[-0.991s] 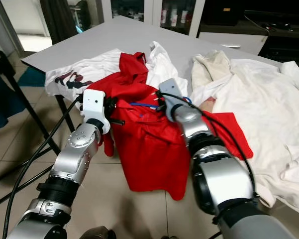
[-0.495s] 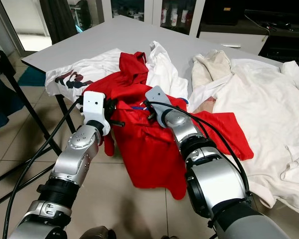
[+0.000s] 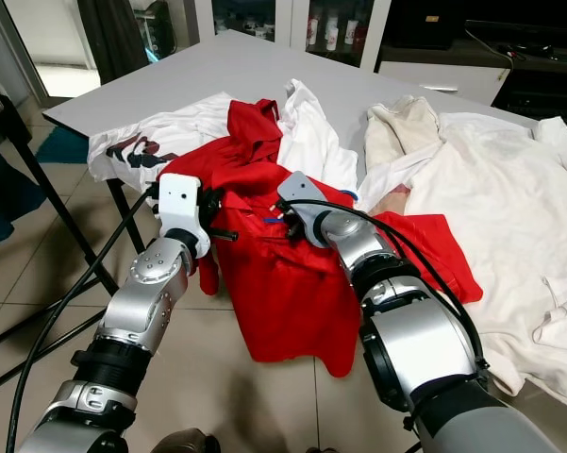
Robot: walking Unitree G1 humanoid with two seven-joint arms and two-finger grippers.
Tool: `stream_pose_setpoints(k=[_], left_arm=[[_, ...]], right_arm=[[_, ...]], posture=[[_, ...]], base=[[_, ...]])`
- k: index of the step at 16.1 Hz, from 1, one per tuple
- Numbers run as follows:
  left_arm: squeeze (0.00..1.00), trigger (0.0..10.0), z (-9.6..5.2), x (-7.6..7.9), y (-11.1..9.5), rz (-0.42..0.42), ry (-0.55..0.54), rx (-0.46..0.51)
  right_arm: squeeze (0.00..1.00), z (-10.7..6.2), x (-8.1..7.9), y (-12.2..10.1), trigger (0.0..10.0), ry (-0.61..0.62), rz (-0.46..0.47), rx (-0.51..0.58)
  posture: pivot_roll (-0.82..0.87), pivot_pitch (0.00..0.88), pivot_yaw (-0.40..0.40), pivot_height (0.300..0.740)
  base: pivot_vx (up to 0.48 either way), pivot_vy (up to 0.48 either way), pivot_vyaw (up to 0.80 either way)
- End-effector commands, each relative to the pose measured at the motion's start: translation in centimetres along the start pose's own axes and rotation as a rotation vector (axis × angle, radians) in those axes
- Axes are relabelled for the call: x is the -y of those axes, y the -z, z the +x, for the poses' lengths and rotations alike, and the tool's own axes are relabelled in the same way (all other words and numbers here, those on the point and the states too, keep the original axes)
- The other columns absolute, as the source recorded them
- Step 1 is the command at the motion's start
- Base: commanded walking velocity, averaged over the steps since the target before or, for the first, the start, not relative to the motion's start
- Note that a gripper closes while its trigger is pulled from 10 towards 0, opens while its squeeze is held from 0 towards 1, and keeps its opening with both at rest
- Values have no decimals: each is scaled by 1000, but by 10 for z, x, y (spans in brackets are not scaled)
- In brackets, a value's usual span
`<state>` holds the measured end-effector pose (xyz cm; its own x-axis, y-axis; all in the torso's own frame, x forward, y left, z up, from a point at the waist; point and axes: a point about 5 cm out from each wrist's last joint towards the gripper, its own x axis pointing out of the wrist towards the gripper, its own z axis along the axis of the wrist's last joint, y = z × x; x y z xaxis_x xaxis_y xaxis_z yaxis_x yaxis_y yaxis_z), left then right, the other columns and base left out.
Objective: Hang hanger
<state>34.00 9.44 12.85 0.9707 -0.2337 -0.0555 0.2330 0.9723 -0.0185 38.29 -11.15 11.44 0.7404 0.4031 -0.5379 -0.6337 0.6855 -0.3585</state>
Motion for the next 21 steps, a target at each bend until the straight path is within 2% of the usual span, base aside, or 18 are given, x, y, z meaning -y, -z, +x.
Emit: stream_pose_setpoints(k=[1, 2, 3, 4, 5, 7, 8, 9, 15, 16, 21], left_arm=[[0, 10000, 1, 3, -7, 10, 11, 20], [0, 10000, 2, 4, -7, 10, 13, 21], [0, 10000, 2, 4, -7, 10, 14, 22], [0, 10000, 2, 4, -7, 11, 13, 22], [0, 10000, 2, 3, -7, 11, 11, 23], [0, 10000, 1, 1, -7, 11, 4, 22], [0, 10000, 1, 0, -7, 11, 2, 22], [0, 10000, 1, 0, -7, 12, -2, 20], [0, 10000, 1, 0, -7, 13, 3, 21], [0, 10000, 2, 1, -8, 13, 7, 21], [0, 10000, 1, 1, -8, 14, 7, 22]], right_arm=[[0, -2, -4, 24, 10000, -22, -30, -101], [0, -1, -6, 26, 10000, -33, -57, -111], [0, 0, -10, 26, 7804, -59, -72, -117], [0, 1, -14, 26, 2471, -80, -84, -119], [0, 2, -16, 25, 902, -91, -97, -119], [0, 2, -14, 21, 0, -65, -128, -111], [0, 2, -11, 19, 0, -49, -129, -103], [0, -1, 2, 7, 10000, 21, -96, -42], [0, -8, 15, -5, 10000, 72, -87, 90], [1000, -8, 16, -5, 10000, 75, -90, 96], [1000, -9, 14, -8, 10000, 34, -160, 111]], posture=[[138, 19, -20, 740], [138, 19, -20, 740], [138, 19, -20, 740], [142, 19, -20, 740], [148, 19, -22, 740], [148, 19, -22, 740], [148, 19, -22, 740], [148, 19, -22, 740], [141, 19, -13, 740], [141, 19, -13, 740], [140, 20, -12, 740]], base=[[0, 0, 0], [0, 0, 0], [0, 0, 0], [0, 0, 0], [0, 0, 0], [0, 0, 0], [0, 0, 0], [0, 0, 0], [0, 0, 0], [0, 0, 0], [0, 0, 0]])
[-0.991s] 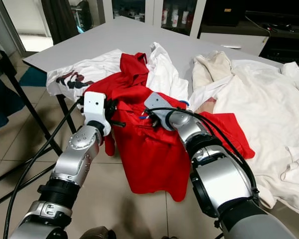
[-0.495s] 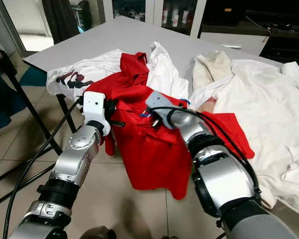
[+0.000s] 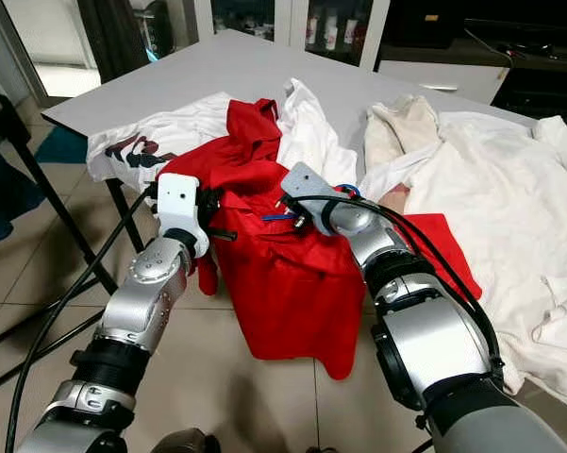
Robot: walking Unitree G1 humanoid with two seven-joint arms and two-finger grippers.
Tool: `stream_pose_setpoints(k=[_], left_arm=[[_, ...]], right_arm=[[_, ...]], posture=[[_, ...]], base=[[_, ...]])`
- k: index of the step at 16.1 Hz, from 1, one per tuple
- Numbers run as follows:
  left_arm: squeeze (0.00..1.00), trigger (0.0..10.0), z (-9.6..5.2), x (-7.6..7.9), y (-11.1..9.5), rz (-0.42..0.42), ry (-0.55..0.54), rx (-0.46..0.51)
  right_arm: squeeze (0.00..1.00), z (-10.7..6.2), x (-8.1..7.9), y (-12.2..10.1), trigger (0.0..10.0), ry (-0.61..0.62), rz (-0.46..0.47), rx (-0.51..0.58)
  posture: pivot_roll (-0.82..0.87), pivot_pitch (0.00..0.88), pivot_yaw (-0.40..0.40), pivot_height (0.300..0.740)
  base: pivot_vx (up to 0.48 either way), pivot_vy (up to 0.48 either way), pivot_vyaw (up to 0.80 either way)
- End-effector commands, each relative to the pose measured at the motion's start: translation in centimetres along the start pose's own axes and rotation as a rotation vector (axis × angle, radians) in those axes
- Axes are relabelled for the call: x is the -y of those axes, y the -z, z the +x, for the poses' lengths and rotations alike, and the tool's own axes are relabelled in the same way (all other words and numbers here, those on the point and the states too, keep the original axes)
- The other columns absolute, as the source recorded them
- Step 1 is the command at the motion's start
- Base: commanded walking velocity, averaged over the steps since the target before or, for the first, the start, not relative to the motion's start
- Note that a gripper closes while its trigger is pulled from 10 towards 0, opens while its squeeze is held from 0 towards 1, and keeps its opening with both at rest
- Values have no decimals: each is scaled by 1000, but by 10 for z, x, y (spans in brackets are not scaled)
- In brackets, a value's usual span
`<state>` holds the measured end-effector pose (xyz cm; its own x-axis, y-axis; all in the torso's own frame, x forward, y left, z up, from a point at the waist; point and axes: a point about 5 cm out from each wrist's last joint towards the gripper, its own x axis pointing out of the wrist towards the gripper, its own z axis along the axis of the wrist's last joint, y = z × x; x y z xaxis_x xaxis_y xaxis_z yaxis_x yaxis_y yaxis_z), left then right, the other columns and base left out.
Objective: Hang hanger
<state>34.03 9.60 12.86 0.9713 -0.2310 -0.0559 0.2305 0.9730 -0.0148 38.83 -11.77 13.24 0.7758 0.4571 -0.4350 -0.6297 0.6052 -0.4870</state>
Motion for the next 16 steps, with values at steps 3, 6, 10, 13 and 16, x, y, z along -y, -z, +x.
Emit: stream_pose_setpoints(k=[3, 6, 10, 13, 16], left_arm=[[0, 10000, 1, 1, -8, 13, 4, 23], [0, 10000, 1, 0, -8, 15, 5, 22], [0, 10000, 2, 0, -8, 17, 10, 23], [0, 10000, 2, 1, -9, 17, 12, 24], [0, 10000, 2, 1, -9, 18, 11, 26]], right_arm=[[0, 2, -15, -2, 10000, -139, -41, 34], [0, 3, -23, 2, 10000, -192, -54, 21], [0, 4, -29, 13, 10000, -175, -30, -42], [0, 4, -28, 19, 0, -137, 27, -101], [0, 3, -25, 26, 0, -98, 64, -154]], posture=[[153, 16, -11, 740], [152, 15, -10, 740], [152, 15, -10, 740], [149, 12, -8, 740], [151, 12, -10, 740]], base=[[0, 0, 0], [0, 0, 0], [0, 0, 0], [0, 0, 0], [0, 0, 0]])
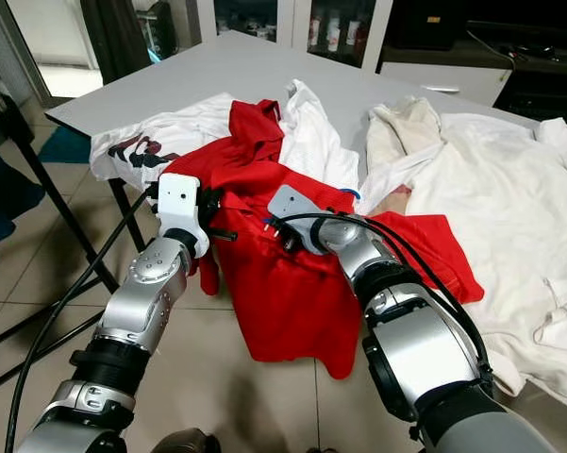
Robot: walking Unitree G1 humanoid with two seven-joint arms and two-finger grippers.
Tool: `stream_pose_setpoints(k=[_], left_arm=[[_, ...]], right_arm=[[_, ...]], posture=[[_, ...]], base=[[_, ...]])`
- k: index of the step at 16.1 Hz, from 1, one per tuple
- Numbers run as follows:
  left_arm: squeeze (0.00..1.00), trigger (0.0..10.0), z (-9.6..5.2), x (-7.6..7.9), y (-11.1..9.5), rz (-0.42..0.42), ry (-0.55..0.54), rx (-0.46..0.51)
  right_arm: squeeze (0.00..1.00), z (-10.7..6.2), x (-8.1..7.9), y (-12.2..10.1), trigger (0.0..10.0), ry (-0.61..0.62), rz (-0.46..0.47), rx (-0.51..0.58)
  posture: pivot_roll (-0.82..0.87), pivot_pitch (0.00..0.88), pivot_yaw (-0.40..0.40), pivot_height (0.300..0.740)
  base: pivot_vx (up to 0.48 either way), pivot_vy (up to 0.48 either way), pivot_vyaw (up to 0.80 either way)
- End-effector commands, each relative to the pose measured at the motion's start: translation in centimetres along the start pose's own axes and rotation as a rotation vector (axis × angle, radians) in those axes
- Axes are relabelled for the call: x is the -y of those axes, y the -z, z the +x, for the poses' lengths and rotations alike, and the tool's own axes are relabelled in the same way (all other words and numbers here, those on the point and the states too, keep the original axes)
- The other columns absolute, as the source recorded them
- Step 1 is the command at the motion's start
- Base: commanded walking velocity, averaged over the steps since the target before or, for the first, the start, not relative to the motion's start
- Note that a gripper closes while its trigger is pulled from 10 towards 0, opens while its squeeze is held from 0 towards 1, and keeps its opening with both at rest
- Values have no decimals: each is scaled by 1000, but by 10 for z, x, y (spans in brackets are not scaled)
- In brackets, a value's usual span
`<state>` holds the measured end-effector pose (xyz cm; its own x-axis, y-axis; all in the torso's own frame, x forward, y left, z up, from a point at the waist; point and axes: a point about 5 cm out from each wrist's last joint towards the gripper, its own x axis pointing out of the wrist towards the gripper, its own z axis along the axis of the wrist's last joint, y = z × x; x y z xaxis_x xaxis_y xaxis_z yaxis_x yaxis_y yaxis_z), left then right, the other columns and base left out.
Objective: Hang hanger
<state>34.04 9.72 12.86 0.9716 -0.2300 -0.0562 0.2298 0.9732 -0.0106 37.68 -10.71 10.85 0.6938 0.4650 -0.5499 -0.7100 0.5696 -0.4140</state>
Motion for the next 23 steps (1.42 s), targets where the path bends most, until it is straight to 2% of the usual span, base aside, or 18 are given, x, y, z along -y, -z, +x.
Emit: stream_pose_setpoints(k=[1, 4, 7, 10, 15, 17, 20, 21, 23], left_arm=[[0, 10000, 2, 2, -9, 14, 10, 26], [0, 10000, 1, 2, -8, 14, 10, 25], [0, 10000, 1, 2, -8, 13, 8, 26], [0, 10000, 2, 1, -8, 13, -4, 23], [0, 10000, 4, 0, -10, 16, -1, 26], [0, 10000, 5, 3, -10, 15, 8, 26], [0, 10000, 5, 5, -11, 12, 12, 29], [0, 10000, 5, 4, -11, 12, 11, 29], [0, 10000, 4, 4, -10, 10, 6, 30]], right_arm=[[0, -3, 4, 15, 0, 43, 71, -67], [0, -11, 26, 12, 0, 172, 177, -43], [0, -21, 42, 15, 0, 262, 214, -29], [0, -26, 46, 22, 0, 237, 192, -23], [0, -33, 44, 19, 0, 120, 97, 103], [0, -29, 39, 4, 10000, 105, 67, 175], [0, -21, 32, -9, 10000, 110, 57, 197], [969, -19, 30, -11, 10000, 105, 51, 194], [1000, -15, 25, -12, 10000, 94, 21, 159]], posture=[[151, 12, -10, 740], [151, 12, -10, 740], [151, 12, -10, 740], [146, 11, -7, 740], [134, 10, -1, 740], [132, 8, -1, 740], [141, 7, -8, 740], [143, 6, -9, 740], [148, 6, -13, 740]], base=[[0, 0, 0], [0, 0, 0], [0, 0, 0], [0, 0, 0], [0, 0, 0], [0, 0, 0], [0, 0, 0], [0, 0, 0], [0, 0, 0]])
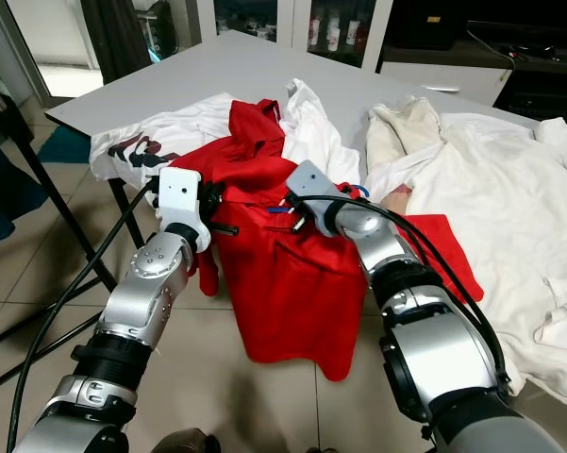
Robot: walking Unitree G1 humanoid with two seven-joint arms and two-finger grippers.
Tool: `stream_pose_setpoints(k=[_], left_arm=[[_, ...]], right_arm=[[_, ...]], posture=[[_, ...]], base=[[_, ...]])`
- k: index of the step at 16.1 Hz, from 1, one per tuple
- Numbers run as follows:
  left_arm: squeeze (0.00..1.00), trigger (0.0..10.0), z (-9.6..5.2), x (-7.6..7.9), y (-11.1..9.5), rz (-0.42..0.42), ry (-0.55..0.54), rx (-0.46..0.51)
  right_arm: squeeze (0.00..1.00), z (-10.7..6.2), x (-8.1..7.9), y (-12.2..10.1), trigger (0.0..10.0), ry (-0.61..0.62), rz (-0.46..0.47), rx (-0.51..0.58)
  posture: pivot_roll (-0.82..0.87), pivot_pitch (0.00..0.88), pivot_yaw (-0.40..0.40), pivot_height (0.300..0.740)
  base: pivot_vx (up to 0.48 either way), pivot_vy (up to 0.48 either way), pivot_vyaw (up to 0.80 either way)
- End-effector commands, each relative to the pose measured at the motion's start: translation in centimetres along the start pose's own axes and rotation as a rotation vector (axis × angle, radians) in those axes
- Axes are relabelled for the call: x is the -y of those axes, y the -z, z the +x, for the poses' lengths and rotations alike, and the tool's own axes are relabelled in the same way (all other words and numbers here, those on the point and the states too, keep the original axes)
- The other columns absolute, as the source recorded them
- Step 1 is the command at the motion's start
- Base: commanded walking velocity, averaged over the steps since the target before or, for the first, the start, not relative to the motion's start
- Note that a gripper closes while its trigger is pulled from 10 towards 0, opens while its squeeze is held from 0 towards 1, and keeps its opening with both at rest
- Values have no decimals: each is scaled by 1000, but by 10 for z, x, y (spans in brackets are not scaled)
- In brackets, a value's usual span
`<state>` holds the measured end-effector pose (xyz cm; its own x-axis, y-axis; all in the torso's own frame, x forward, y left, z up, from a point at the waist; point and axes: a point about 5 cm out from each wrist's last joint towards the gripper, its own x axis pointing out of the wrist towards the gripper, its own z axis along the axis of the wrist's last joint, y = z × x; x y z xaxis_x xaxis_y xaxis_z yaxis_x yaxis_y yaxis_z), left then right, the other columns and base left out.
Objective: Hang hanger
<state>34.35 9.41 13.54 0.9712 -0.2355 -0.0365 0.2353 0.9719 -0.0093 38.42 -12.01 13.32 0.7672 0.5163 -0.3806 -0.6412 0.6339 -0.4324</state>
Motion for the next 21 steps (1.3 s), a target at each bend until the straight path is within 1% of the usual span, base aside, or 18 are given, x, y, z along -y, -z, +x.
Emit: stream_pose_setpoints(k=[1, 3, 5, 10, 11, 12, 13, 14, 15, 16, 17, 18, 20, 21], left_arm=[[0, 10000, 1, 1, -3, 8, 0, 10], [0, 10000, 1, 1, -3, 7, -1, 10], [0, 10000, 1, 2, -3, 6, -1, 13], [0, 10000, 1, 2, -3, 2, -2, 12], [0, 10000, 1, 2, -3, 2, -1, 12], [0, 10000, 2, 3, -3, 2, 1, 13], [0, 10000, 2, 3, -3, 2, 3, 13], [0, 10000, 2, 3, -3, 2, 4, 13], [0, 10000, 2, 3, -3, 3, 5, 13], [0, 10000, 2, 3, -3, 3, 5, 13], [0, 10000, 1, 3, -3, 4, 5, 13], [0, 10000, 1, 2, -3, 6, 4, 13], [0, 10000, 0, 2, -3, 9, 1, 15], [0, 10000, 0, 1, -3, 10, 0, 15]], right_arm=[[1000, 1, 2, -2, 10000, 11, -23, -26], [1000, 2, 0, 3, 10000, 6, -63, -80], [1000, 3, -6, 9, 10000, -44, -116, -137], [1000, -1, -6, 21, 10000, -59, -170, -190], [973, -2, -6, 23, 10000, -58, -178, -196], [290, -2, -6, 24, 10000, -52, -189, -202], [0, -1, -7, 24, 10000, -43, -191, -208], [0, 0, -8, 24, 10000, -37, -180, -210], [0, 2, -11, 23, 6902, -31, -156, -218], [0, 3, -12, 24, 6902, -35, -155, -220], [0, 4, -15, 24, 2627, -49, -155, -223], [0, 6, -23, 26, 0, -92, -134, -236], [0, 7, -25, 28, 0, -102, -117, -264], [0, 7, -24, 28, 2235, -99, -116, -268]], posture=[[148, 6, -13, 740], [148, 5, -13, 740], [147, 4, -16, 740], [143, 4, -18, 740], [140, 4, -16, 740], [138, 4, -15, 740], [138, 5, -14, 740], [138, 5, -14, 740], [139, 4, -12, 740], [140, 4, -12, 740], [142, 4, -11, 740], [147, 3, -11, 740], [156, 2, -11, 740], [157, 2, -11, 740]], base=[[0, 0, 0], [0, 0, 0], [0, 0, 0], [0, 0, 0], [0, 0, 0], [0, 0, 0], [0, 0, 0], [0, 0, 0], [0, 0, 0], [0, 0, 0], [0, 0, 0], [0, 0, 0], [0, 0, 0], [0, 0, 0]])
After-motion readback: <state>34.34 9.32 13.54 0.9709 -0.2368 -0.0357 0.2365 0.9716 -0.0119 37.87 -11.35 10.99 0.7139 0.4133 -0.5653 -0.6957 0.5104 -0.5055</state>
